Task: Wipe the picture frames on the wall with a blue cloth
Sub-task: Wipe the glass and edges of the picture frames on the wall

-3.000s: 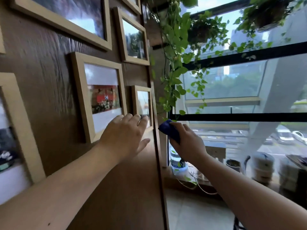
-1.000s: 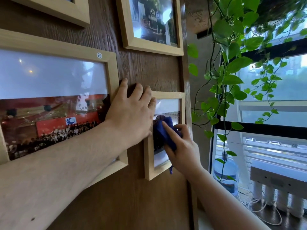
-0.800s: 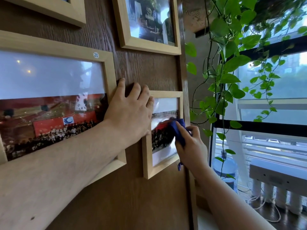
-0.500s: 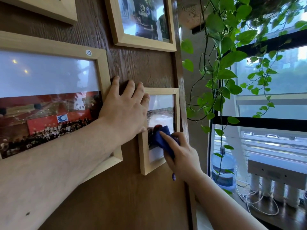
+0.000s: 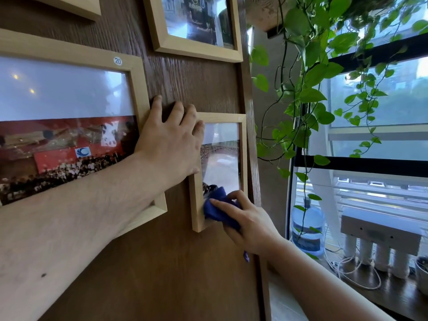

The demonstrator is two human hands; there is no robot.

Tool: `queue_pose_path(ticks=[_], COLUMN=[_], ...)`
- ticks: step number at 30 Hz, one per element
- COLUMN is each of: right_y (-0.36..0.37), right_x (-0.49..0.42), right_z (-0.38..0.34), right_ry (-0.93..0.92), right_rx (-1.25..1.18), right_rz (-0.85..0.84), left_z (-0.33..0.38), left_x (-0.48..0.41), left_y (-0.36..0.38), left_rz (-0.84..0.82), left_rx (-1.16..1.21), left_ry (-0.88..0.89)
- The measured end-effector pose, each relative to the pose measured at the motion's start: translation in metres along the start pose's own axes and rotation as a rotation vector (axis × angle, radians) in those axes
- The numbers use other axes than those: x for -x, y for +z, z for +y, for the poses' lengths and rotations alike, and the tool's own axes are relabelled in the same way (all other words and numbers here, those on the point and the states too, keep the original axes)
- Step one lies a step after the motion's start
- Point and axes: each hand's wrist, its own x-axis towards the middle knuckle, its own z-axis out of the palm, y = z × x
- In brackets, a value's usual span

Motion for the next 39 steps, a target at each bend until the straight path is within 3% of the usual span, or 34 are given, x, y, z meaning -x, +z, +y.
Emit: queue_pose_path(ticks=[3,6,12,17,23,29,39], right_y=[-0.004,-0.007,-0.026,-0.062,-0.119,-0.168,-0.208], right_x=[0.002,0.006,0.002,-0.035,-0.116,-0.200,-0.303], right_z=[0.014,0.030,0.039,0.027,0.000,-0.033,-0.070], right_ry=[0.016,0.143,0.266,0.239,0.122,-0.040,-0.064], right_rx=[0.120,0.216,0.232,0.184,0.147,0.164,0.124], right_rz=[-0.007,0.004,0.132,0.294,0.464,0.571,0.654], left_z=[0.000,0.000,-0.001,-0.007,-0.056,-0.114,-0.137], left_x=[0.000,0.001,0.001,0.009,-0.004,-0.030,-0.057], left_y=[0.000,-0.001,-0.005,-0.018,-0.053,-0.076,-0.089], left_rz=[0.002,-0.009,-0.018,0.059,0.308,0.314,0.244], left_rx=[0.011,0.020,0.012,0.039,0.150,0.014,-0.187], left_ry=[-0.002,0.000,0.002,0.070,-0.001,-0.116,-0.265])
